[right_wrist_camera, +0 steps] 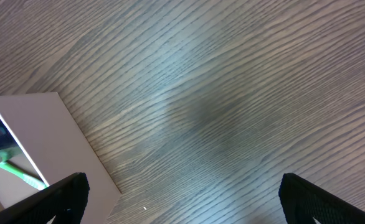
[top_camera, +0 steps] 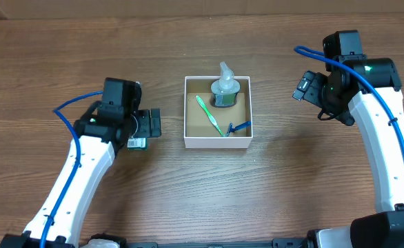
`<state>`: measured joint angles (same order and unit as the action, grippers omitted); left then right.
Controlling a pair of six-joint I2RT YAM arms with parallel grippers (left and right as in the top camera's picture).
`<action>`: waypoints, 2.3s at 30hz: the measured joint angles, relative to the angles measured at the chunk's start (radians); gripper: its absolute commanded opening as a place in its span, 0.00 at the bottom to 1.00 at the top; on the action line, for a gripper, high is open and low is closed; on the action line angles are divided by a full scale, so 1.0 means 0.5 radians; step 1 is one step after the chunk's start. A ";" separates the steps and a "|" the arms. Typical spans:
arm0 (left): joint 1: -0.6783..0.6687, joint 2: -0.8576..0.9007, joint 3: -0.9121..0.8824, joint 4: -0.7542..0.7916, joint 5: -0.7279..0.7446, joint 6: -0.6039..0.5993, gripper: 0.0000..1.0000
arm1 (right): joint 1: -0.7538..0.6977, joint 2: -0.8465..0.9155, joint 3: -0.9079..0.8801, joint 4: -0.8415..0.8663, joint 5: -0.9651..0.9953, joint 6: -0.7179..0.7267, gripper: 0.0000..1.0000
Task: Pack container
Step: 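Move the left gripper over the white packet and grasp it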
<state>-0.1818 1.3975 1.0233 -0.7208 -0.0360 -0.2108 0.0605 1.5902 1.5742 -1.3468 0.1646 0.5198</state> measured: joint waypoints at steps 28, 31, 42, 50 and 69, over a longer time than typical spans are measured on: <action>0.000 0.553 -0.242 0.476 -0.137 -0.047 0.81 | 0.000 0.000 0.000 -0.002 0.000 0.000 1.00; 0.000 0.553 -0.242 0.475 -0.145 -0.057 0.83 | 0.000 0.000 0.000 -0.001 0.001 0.000 1.00; 0.000 0.553 -0.381 0.599 -0.192 -0.072 0.53 | 0.000 0.000 0.000 -0.002 0.000 0.000 1.00; 0.000 0.553 0.000 0.134 -0.234 -0.083 0.34 | 0.000 0.000 0.000 0.001 0.002 -0.001 1.00; -0.185 0.529 0.739 -0.569 -0.237 -0.571 0.79 | 0.000 0.000 0.000 -0.002 0.001 0.001 1.00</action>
<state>-0.2745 1.6623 1.3926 -1.0054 -0.1547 -0.4965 0.0605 1.5902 1.5742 -1.3479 0.1650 0.5201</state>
